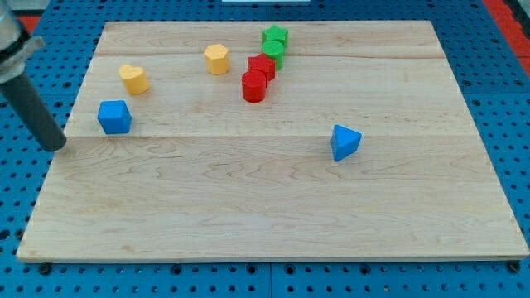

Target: Push the yellow hexagon parallel left to the red circle

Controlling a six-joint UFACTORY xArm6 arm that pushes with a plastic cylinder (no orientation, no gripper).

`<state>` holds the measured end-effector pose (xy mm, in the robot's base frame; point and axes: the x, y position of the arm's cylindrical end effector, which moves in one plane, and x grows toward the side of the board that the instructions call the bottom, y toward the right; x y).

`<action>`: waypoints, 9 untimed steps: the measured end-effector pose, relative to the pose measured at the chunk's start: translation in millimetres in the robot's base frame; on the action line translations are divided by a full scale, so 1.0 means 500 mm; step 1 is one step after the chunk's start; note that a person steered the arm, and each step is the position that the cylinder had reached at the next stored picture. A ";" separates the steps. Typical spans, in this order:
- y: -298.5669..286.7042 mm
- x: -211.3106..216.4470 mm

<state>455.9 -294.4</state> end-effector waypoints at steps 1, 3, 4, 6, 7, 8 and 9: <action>0.019 -0.069; 0.199 -0.094; 0.198 -0.093; 0.203 -0.166; 0.243 -0.208; 0.244 -0.270; 0.244 -0.344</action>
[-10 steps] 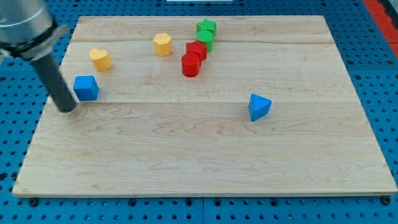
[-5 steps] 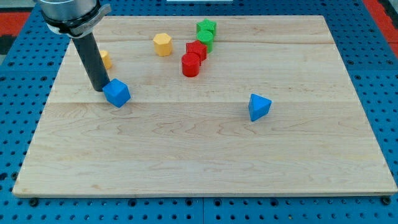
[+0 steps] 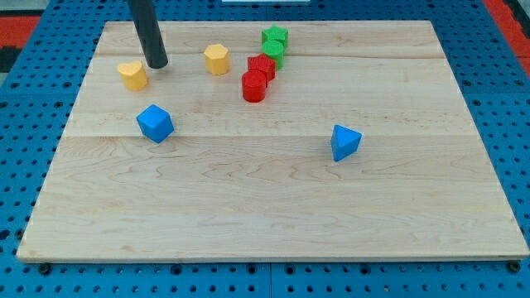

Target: Push the yellow hexagon parallel left to the red circle

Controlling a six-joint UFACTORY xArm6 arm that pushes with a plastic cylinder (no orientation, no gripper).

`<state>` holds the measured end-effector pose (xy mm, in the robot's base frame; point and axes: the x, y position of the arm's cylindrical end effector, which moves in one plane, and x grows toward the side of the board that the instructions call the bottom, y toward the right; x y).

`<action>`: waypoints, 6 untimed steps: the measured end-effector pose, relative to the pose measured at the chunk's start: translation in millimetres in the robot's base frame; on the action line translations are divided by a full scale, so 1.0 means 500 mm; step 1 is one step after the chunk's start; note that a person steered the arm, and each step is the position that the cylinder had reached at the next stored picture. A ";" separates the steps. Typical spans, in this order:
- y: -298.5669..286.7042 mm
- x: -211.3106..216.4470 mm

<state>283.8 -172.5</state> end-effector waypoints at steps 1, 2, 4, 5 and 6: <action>0.013 -0.055; 0.079 -0.074; 0.183 -0.080; 0.210 -0.052; 0.219 -0.040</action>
